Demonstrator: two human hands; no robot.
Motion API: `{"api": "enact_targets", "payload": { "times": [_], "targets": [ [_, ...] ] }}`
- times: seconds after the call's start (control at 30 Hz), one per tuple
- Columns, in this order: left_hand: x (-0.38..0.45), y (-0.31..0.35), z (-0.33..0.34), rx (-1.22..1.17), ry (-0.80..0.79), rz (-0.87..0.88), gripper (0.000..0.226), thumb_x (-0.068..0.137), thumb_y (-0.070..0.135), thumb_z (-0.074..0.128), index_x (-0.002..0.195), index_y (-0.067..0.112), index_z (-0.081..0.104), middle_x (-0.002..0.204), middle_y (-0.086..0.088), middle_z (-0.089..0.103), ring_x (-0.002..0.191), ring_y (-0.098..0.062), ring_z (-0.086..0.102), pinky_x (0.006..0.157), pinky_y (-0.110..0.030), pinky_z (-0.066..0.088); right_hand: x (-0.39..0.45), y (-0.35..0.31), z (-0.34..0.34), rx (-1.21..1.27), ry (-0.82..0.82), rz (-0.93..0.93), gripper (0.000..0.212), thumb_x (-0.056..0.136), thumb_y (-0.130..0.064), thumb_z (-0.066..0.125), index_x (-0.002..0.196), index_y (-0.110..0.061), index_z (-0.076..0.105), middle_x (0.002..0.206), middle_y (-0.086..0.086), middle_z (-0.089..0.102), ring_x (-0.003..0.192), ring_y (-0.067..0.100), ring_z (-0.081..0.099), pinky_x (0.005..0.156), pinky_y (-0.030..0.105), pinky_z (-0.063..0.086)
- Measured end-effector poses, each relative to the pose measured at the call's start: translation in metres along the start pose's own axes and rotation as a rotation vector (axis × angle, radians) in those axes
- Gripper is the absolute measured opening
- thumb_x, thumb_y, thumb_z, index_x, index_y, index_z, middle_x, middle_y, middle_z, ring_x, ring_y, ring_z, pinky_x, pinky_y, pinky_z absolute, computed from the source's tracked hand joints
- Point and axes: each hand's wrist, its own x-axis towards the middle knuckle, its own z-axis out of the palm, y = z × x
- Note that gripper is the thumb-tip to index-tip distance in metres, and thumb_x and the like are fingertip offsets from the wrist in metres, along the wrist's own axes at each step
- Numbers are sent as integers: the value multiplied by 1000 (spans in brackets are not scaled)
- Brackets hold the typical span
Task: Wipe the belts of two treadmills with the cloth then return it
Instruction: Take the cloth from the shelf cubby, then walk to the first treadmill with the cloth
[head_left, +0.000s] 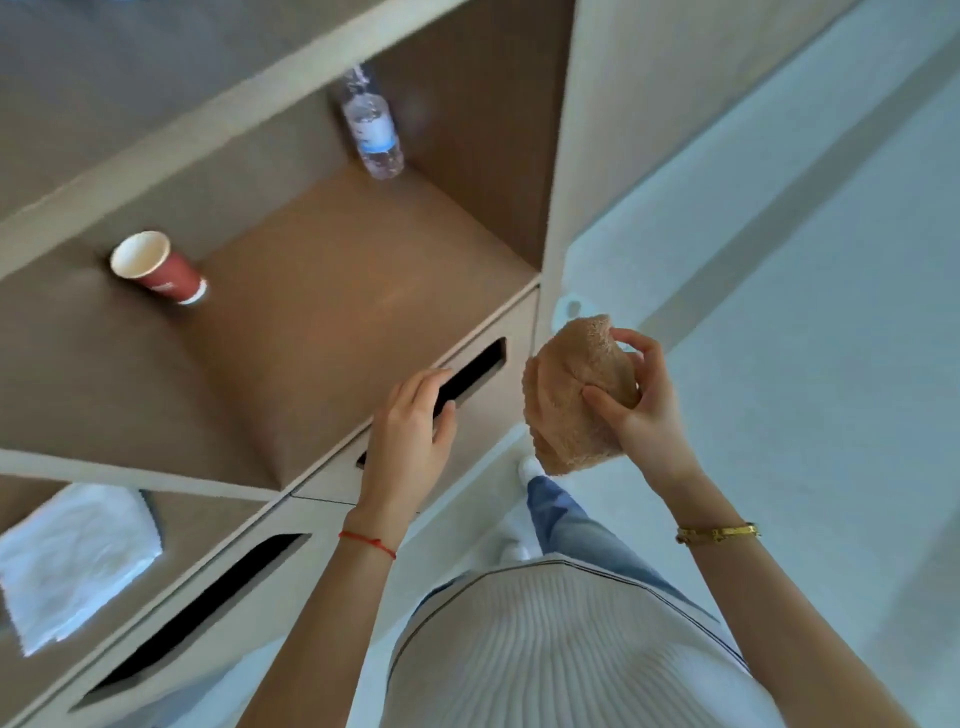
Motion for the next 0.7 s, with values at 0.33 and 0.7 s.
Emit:
{"api": "enact_targets", "payload": {
  "times": [0.33,0.7],
  "targets": [
    [-6,67,31,-26,-303,356,35,98,16,55,132,9,57,129,-5,61,123,-20,53,104,-38,45,-138,29,-72,85,448,153,59,86,10,65,133,-19,46,109,13,61,79,-1,63,67,15,50],
    [-20,223,129,-56,-522,704,34,96,14,56,131,11,59,129,-3,61,124,-20,52,108,-31,38,-241,62,-184,182,891,203,58,86,8,66,132,-20,47,111,6,63,83,-3,64,71,15,52]
  ]
}}
